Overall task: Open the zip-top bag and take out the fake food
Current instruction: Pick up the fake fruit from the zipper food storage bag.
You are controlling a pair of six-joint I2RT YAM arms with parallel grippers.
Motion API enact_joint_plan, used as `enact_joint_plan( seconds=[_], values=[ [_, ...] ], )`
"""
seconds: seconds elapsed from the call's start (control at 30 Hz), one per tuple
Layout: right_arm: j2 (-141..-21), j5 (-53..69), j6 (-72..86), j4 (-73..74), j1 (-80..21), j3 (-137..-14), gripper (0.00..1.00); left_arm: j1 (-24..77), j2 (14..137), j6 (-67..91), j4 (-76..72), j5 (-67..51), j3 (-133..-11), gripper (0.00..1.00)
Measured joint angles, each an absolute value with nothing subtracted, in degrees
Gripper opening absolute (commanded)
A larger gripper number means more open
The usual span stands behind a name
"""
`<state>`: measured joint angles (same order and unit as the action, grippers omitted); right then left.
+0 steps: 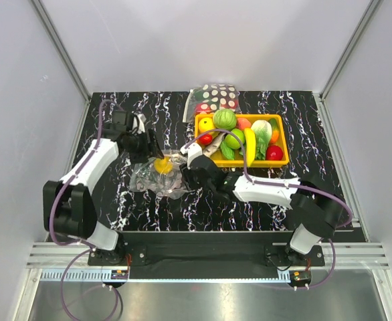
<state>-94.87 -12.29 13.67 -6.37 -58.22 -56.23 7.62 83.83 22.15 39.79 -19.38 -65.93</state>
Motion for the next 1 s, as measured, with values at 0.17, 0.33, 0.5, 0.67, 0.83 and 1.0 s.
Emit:
enact_joint_plan(
  seconds=[0.17,0.33,0.5,0.67,0.83,1.0],
  values=[
    [-94.9,-10.8,13.7,-6.1,-57.0,-56.5,0.45,10.6,88.4,19.9,39.3,-19.3,-66.3,0.73],
    [-95.2,-9.6,13.6,-5.7,-56.6,-57.0,0.45,10.6,90.8,18.2,39.3,-18.9,-67.2,0.57],
    [-95.6,-8.2,13.6,-4.6,-56.5,-57.6,0.47,10.6,93.3,17.0,39.4,-18.6,-68.1,0.28],
    [-95.5,-6.6,14.0,-4.2,-56.4,-57.4,0.53,10.6,94.9,16.3,39.8,-18.7,-69.7,0.12],
    [-95.5,-6.2,14.7,-3.6,-56.4,-56.8,0.55,10.6,96.4,15.9,40.2,-18.7,-70.8,0.00],
    [-95.3,-5.9,15.5,-3.6,-56.4,-55.9,0.56,10.6,98.0,15.4,40.7,-18.8,-72.0,0.00]
  ],
)
